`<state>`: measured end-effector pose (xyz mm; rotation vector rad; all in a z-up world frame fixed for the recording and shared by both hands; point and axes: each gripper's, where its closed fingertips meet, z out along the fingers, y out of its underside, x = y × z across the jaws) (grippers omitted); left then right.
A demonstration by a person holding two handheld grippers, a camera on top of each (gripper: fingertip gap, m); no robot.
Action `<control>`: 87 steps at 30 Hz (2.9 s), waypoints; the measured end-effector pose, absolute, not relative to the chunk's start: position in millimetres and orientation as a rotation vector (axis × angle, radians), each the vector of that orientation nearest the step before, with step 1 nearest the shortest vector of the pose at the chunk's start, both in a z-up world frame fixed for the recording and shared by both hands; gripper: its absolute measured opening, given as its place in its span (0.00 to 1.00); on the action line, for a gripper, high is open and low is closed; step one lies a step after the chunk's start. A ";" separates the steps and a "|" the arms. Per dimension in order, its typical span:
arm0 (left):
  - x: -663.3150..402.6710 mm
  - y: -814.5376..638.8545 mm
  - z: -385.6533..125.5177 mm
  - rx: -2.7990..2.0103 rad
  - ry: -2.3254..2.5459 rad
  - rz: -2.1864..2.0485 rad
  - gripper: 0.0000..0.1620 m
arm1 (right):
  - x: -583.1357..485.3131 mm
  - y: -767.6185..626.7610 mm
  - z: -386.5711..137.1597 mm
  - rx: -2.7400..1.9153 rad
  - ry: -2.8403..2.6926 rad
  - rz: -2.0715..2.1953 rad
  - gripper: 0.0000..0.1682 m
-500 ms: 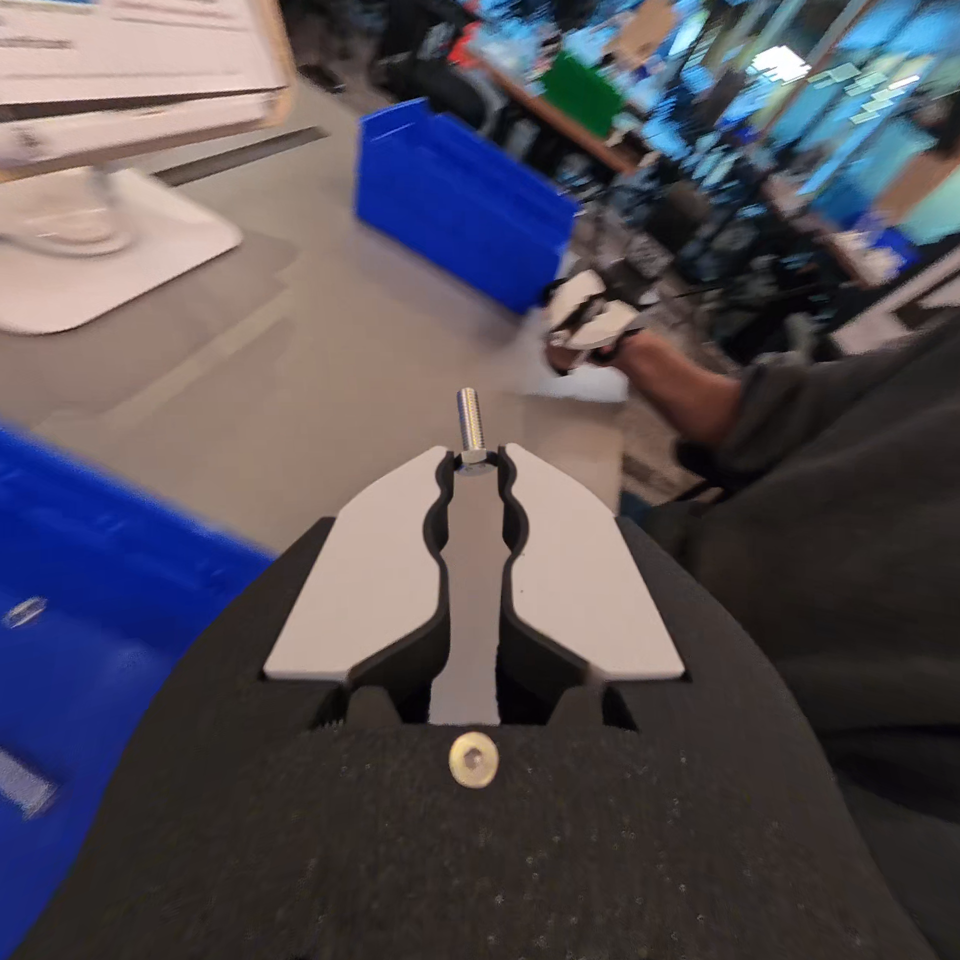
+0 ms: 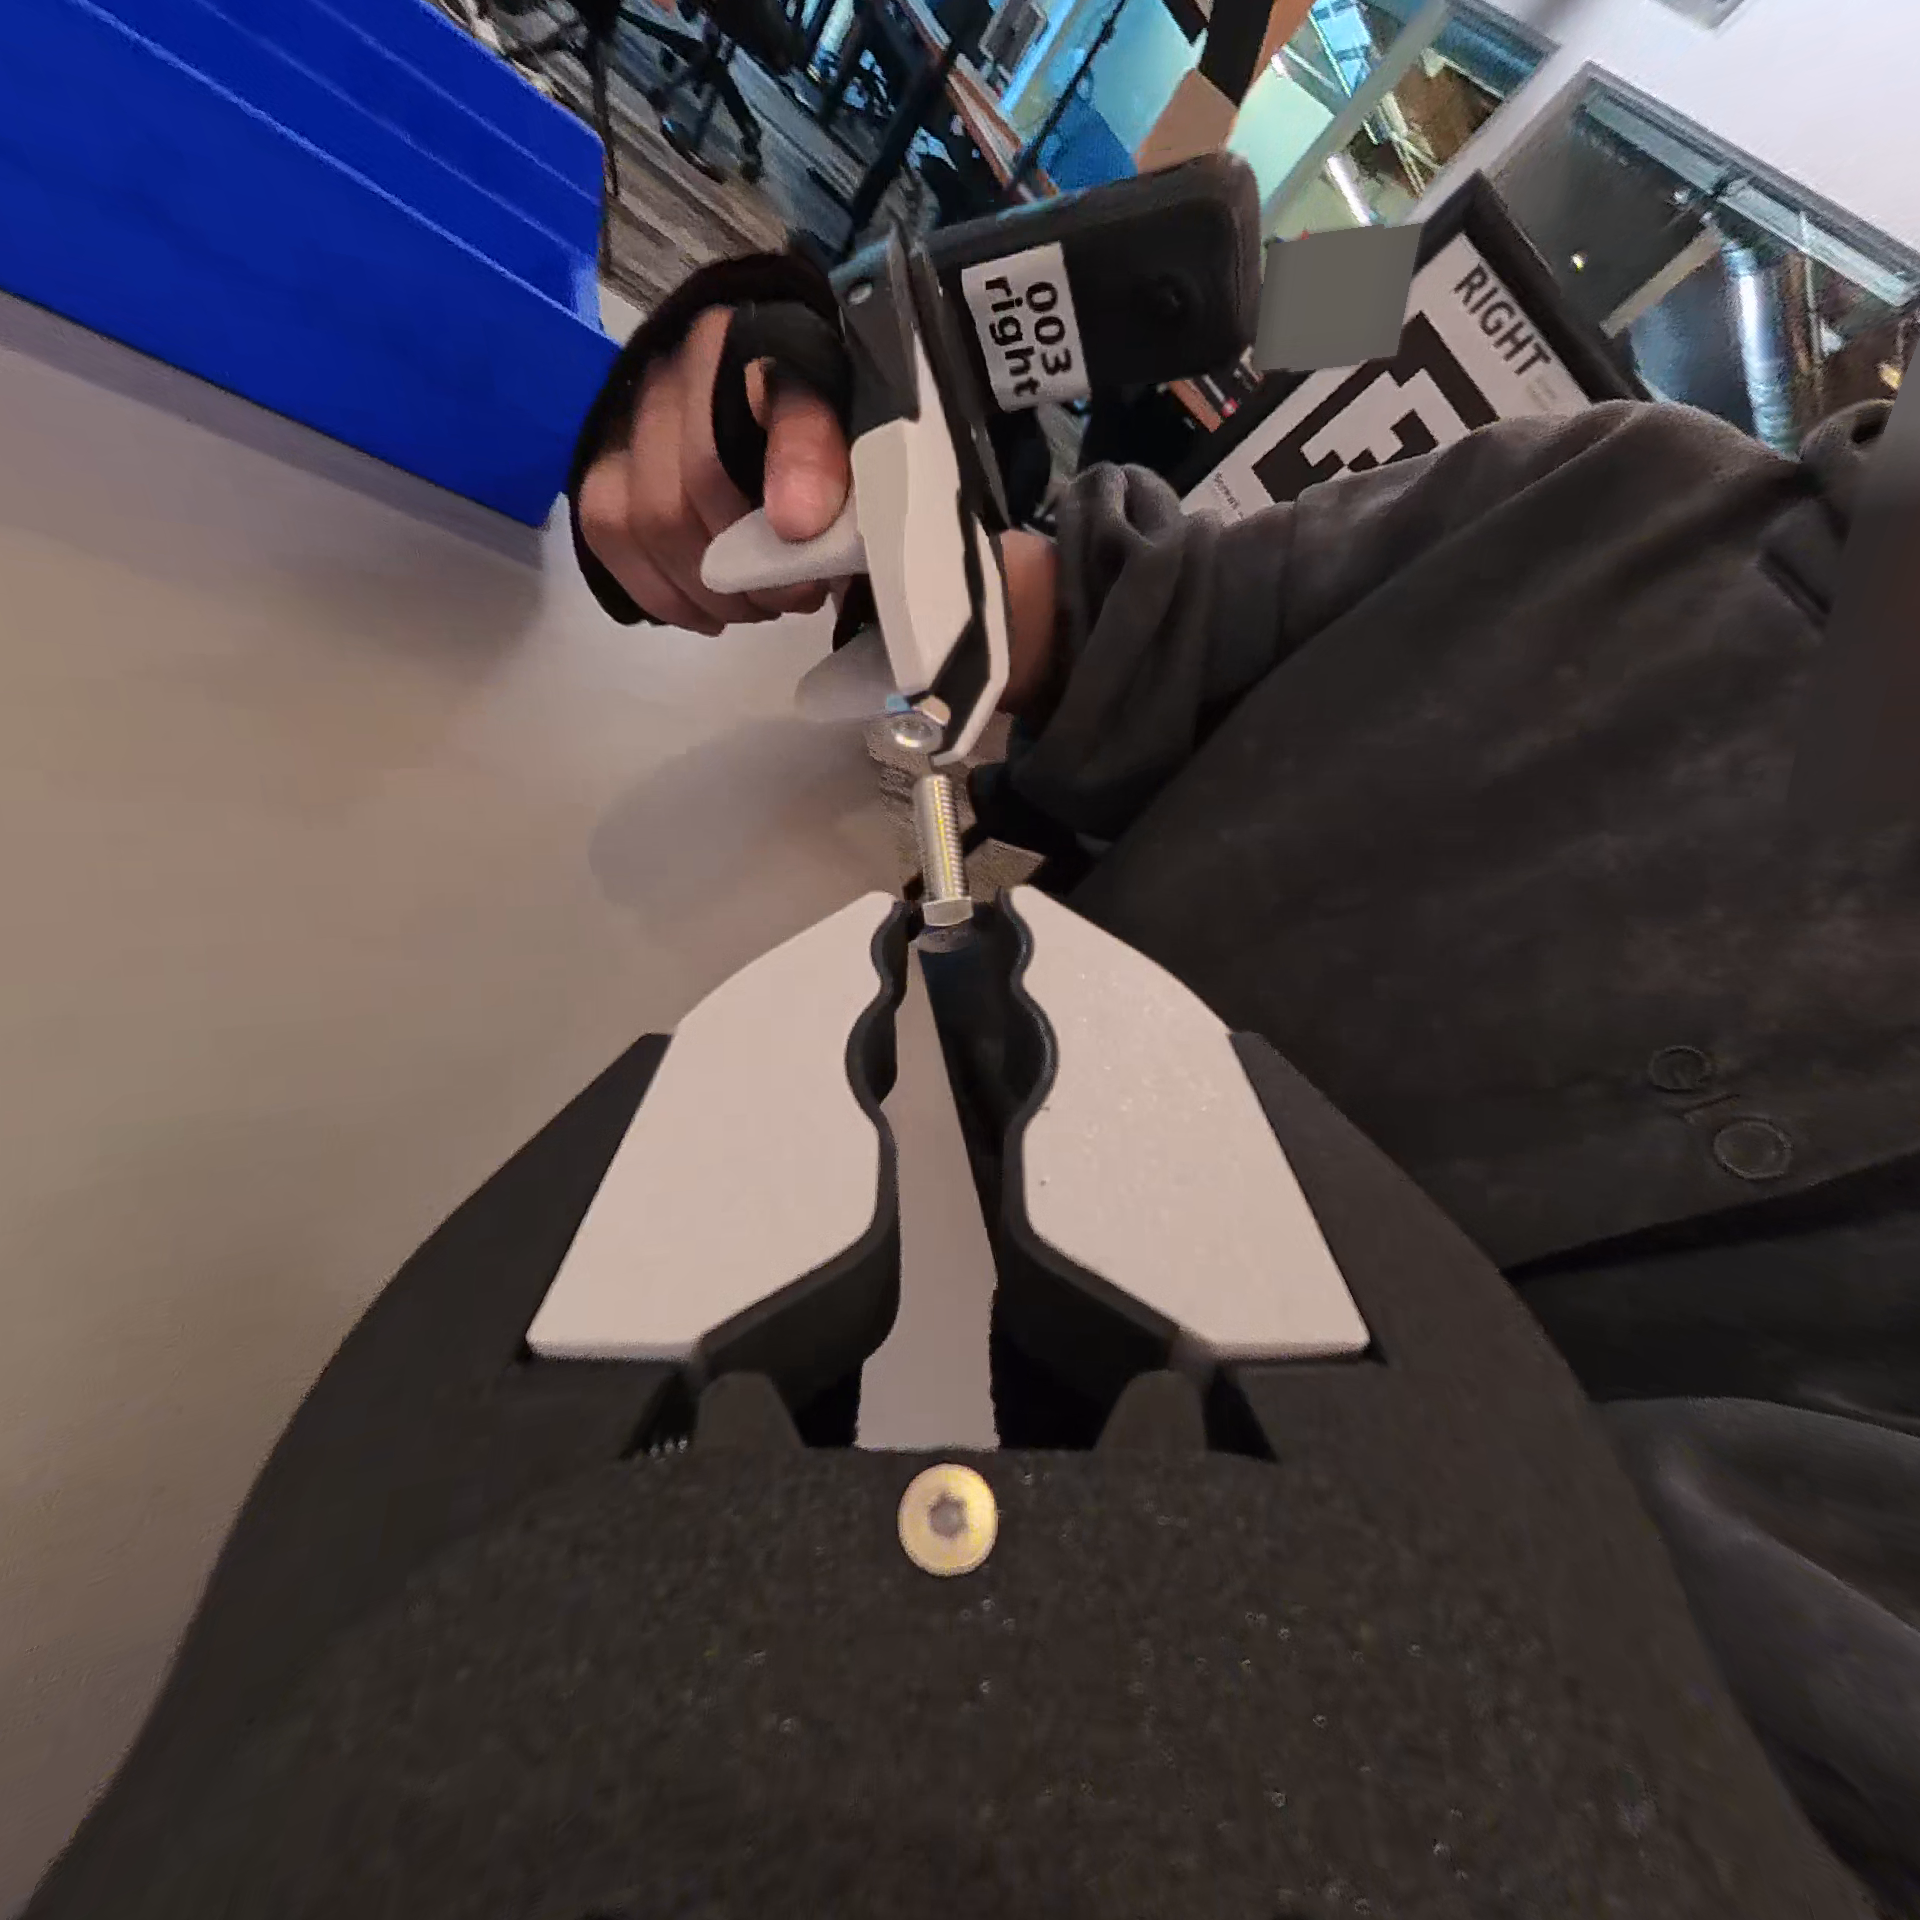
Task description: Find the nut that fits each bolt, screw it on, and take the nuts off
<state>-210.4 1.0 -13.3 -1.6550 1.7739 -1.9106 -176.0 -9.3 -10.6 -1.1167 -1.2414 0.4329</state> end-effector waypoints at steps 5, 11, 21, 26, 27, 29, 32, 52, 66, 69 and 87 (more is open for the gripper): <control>-200.0 -1.3 -19.3 -1.653 1.814 -1.953 0.09 | -173.5 -7.6 -11.0 -1.121 -1.226 0.449 0.08; -192.1 -4.8 -21.2 -1.634 1.836 -1.992 0.10 | -172.2 -6.9 -11.6 -1.125 -1.220 0.471 0.08; -183.8 -8.9 -21.4 -1.597 1.855 -2.044 0.09 | -171.4 -7.1 -11.5 -1.131 -1.225 0.528 0.08; -183.4 -11.5 -24.9 -1.601 1.871 -2.060 0.10 | -171.2 -9.1 -14.0 -1.133 -1.224 0.571 0.08; -183.1 -11.2 -25.6 -1.605 1.872 -2.055 0.10 | -171.0 -9.4 -15.0 -1.138 -1.222 0.584 0.08; -182.1 -9.1 -27.5 -1.621 1.872 -2.022 0.09 | -170.6 -9.6 -18.9 -1.164 -1.222 0.617 0.08; -179.1 -4.2 -27.1 -1.638 1.848 -1.965 0.09 | -168.9 -6.9 -21.3 -1.210 -1.170 0.687 0.08; -181.7 -7.8 -0.7 -1.298 1.316 -2.401 0.09 | -173.4 -14.9 8.3 -1.011 -0.979 0.526 0.08; -178.3 -14.0 -8.6 -1.356 1.336 -2.305 0.09 | -168.3 -11.5 4.7 -1.100 -0.875 0.773 0.08; -174.2 -20.3 -12.2 -1.367 1.367 -2.269 0.09 | -166.1 -8.1 5.7 -1.114 -0.818 0.832 0.08; -169.3 -10.8 -32.9 -1.553 1.504 -1.913 0.09 | -166.5 -6.5 -14.4 -1.333 -0.866 0.917 0.08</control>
